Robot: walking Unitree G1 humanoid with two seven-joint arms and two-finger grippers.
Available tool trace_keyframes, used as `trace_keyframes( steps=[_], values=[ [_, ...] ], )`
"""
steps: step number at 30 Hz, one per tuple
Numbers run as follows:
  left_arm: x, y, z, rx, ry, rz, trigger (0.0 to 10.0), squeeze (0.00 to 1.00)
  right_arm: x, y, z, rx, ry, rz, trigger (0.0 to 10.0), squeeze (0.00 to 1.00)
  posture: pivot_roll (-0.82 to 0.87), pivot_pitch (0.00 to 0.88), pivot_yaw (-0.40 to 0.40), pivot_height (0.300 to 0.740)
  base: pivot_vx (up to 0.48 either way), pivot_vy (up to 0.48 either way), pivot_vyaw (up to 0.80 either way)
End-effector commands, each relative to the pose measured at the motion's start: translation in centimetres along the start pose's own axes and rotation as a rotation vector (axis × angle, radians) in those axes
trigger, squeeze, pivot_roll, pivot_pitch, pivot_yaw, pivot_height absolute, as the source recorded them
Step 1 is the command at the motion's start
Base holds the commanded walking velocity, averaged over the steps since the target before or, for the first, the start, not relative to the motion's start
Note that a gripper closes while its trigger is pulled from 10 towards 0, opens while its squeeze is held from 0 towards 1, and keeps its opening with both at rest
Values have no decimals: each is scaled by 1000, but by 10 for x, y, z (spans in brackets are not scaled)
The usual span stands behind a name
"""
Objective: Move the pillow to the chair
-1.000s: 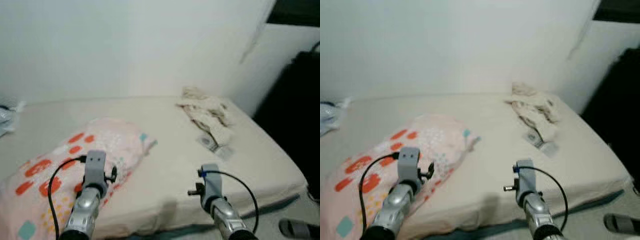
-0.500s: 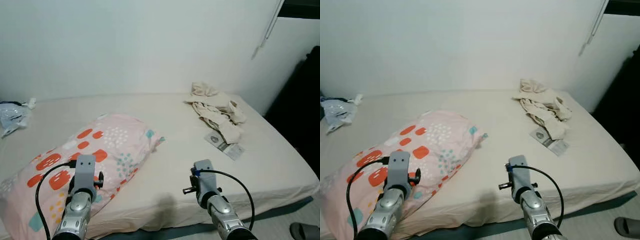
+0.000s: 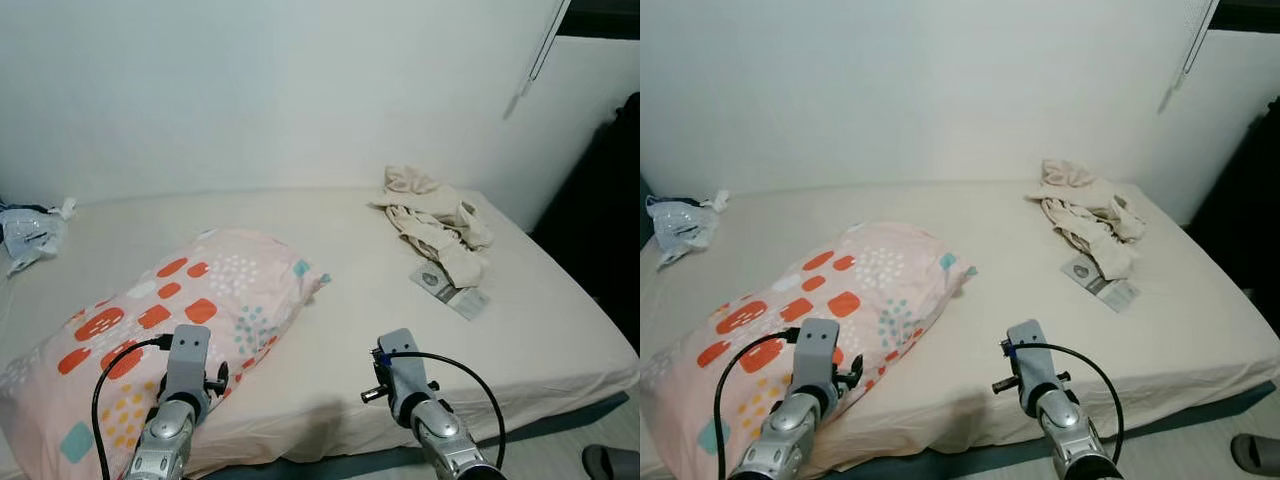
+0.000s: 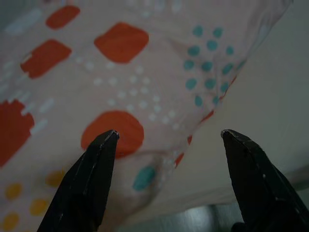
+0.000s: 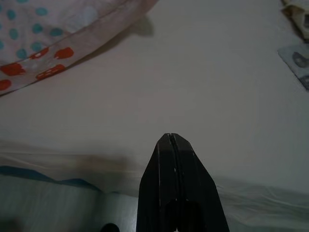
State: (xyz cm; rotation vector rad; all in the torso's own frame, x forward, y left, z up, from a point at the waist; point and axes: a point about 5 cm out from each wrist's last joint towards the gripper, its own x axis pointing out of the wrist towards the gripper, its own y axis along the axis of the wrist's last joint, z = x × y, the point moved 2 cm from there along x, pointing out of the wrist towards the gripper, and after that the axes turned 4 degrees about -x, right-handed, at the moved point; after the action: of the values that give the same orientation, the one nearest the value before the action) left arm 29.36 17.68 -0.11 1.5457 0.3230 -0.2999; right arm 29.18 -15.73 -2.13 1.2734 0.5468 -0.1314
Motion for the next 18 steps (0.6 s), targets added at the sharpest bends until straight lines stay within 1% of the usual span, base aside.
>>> trace_keyframes(
  steps=[1,8,14,17,18],
  values=[
    [-1,-3,-2,1,0,-6,10000,0,-1,-2,-2,21,-5,0,10000,0,-21,26,-64,740,0,322,0],
    [0,-1,1,-2,-9,3,10000,0,-1,-1,1,20,-9,3,10000,0,-22,15,-71,740,0,389,0],
    [0,0,1,-3,-8,7,10000,0,0,1,2,17,-8,5,10000,0,-21,14,-73,740,0,416,0],
    [-1,1,2,24,-29,16,10000,0,1,1,1,15,-6,6,10000,0,-18,11,-76,740,0,0,0],
    [-1,1,3,18,-34,14,10000,0,1,1,1,15,-5,6,10000,0,-18,11,-76,740,0,-480,0]
  ],
)
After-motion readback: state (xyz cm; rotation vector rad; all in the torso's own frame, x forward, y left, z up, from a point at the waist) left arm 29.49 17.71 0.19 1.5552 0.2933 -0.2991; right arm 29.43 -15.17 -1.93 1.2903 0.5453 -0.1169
